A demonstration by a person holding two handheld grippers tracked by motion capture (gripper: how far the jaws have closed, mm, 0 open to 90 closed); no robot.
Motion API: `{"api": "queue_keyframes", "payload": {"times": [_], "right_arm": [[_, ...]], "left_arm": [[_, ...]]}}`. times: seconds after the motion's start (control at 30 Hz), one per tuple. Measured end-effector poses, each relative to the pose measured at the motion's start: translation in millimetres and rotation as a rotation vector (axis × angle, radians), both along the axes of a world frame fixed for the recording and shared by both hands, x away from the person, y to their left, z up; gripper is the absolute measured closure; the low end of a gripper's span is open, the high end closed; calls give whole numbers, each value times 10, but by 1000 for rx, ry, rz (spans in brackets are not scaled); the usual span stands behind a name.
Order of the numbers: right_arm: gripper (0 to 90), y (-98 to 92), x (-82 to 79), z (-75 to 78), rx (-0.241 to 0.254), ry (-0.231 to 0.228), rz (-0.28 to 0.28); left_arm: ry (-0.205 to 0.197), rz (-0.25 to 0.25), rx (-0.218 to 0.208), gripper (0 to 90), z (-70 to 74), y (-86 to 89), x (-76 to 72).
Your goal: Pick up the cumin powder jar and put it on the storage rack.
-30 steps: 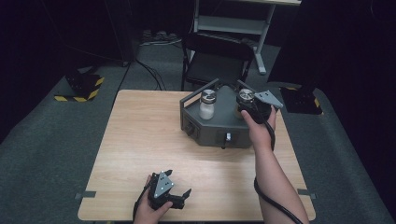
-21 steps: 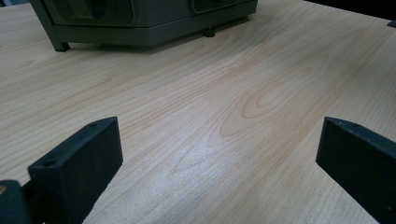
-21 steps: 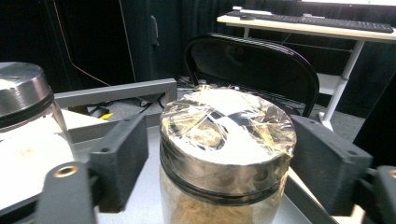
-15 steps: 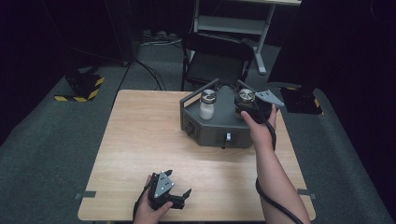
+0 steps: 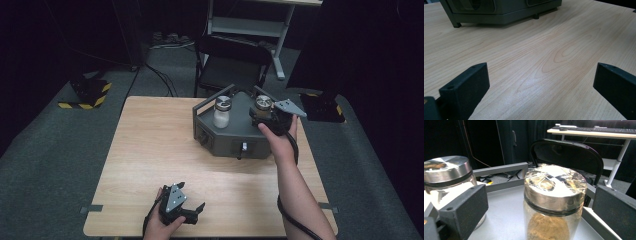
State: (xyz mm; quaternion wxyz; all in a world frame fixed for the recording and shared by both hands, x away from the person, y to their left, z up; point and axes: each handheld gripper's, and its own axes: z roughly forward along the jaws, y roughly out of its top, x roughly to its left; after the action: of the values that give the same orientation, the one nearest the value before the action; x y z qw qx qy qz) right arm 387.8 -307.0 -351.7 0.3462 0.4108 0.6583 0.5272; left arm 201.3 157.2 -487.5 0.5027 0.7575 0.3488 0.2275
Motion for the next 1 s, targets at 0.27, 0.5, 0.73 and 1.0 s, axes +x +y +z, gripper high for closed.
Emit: {"api": "queue_keyframes", "payload": {"times": [0.27, 0.5, 0.73, 1.0], "right_arm": [[3, -25, -120, 0, 20, 5, -4], [3, -72, -271, -9, 24, -10, 15], [3, -131, -425, -31, 3, -26, 37], [3, -233, -628, -124, 0, -37, 56]], "left_arm": [[2, -3, 5, 8, 6, -5, 6], [-2, -2, 13, 8, 9, -20, -2], [-1, -3, 16, 8, 12, -27, 1], [-5, -7, 25, 8, 16, -44, -3]]}}
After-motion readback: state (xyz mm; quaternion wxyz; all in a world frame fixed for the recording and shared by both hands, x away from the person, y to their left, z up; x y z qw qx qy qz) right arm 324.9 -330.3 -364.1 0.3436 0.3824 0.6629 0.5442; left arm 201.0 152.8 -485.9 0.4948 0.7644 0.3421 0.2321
